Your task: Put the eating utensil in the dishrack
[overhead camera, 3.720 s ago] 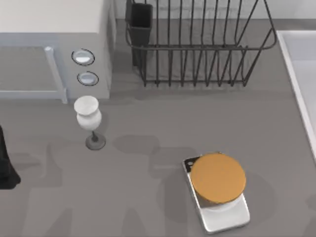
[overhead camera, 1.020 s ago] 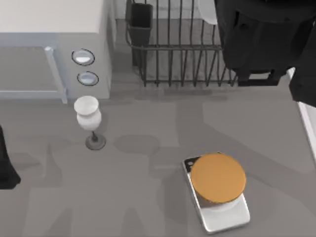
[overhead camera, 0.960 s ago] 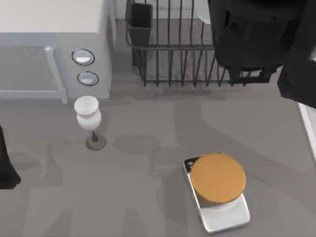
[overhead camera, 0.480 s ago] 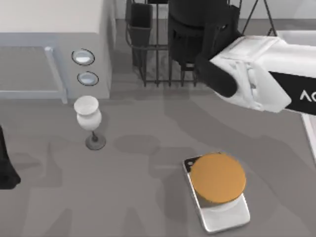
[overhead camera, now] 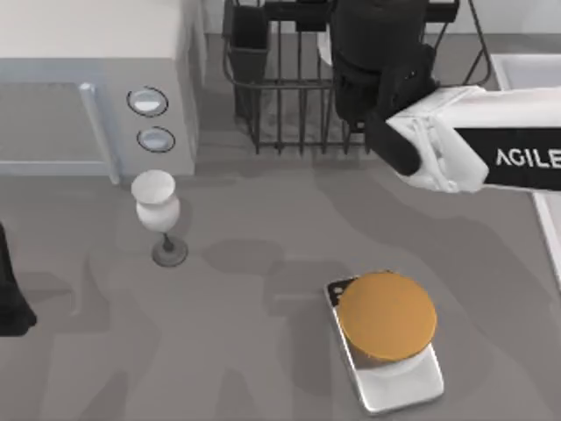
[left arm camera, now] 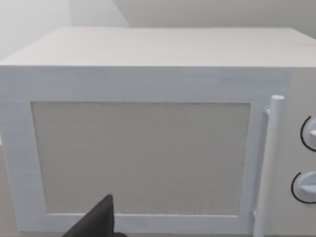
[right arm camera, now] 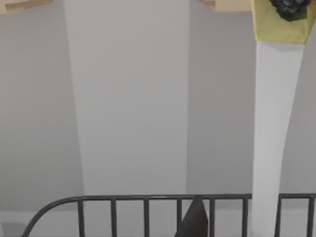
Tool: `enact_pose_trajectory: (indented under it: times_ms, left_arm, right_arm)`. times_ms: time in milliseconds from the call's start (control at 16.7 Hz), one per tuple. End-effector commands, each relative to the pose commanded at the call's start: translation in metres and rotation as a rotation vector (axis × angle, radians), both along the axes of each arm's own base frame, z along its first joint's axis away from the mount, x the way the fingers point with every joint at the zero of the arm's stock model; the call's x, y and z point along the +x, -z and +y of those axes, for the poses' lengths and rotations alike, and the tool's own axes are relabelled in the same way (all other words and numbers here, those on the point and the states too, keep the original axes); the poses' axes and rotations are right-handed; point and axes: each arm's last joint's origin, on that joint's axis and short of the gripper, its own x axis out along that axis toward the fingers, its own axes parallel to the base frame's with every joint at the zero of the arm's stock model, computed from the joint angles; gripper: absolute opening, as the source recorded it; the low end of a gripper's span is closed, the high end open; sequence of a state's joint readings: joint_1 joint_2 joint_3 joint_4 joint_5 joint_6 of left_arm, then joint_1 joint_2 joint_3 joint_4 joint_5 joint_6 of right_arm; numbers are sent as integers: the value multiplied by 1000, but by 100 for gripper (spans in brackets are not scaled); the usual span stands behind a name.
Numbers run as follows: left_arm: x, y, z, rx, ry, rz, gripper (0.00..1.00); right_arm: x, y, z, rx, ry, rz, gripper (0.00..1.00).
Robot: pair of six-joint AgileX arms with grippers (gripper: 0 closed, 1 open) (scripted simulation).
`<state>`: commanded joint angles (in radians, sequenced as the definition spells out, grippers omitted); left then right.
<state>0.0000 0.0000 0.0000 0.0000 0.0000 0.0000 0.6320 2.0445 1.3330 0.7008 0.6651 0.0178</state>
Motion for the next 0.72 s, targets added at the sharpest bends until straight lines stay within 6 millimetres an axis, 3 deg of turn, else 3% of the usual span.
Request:
enact_pose_trajectory:
  times_ms: [120,720]
  left_arm:
    - [0,0,0,0,0,0,100]
    - [0,0,0,0,0,0,100]
  right_arm:
    - [0,0,0,0,0,0,0]
    - [0,0,0,0,0,0,75]
